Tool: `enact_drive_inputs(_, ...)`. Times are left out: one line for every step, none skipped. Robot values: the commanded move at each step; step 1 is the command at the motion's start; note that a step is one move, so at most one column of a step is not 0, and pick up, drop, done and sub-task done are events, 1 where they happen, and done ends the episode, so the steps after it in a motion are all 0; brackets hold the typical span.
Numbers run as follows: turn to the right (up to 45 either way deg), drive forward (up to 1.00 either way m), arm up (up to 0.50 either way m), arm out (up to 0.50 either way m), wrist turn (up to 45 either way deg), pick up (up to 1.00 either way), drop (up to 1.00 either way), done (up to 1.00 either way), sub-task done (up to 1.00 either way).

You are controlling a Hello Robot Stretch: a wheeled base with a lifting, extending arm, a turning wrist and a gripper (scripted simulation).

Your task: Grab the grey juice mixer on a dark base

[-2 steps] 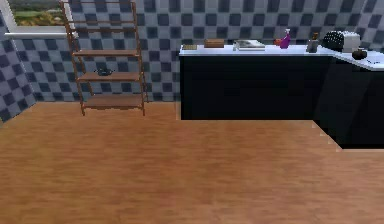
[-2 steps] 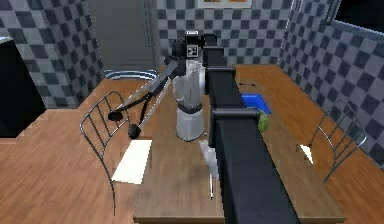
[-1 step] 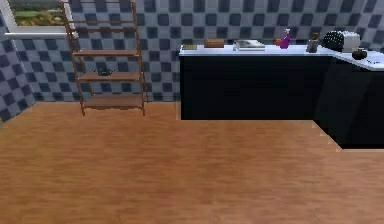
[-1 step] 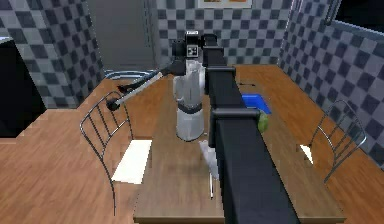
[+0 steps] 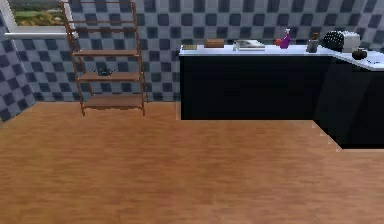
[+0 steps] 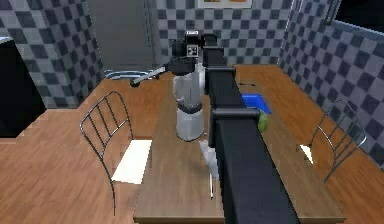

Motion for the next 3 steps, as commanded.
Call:
enact_drive_inputs(0.0,0.00,0.00,0.00,33.0,0.00,0.00,0.00,0.00)
enact_drive_inputs(0.0,0.00,0.00,0.00,0.0,1.00,0.00,0.00,0.00)
enact_drive_inputs(0.0,0.00,0.00,0.00,0.0,0.00,0.00,1.00,0.00)
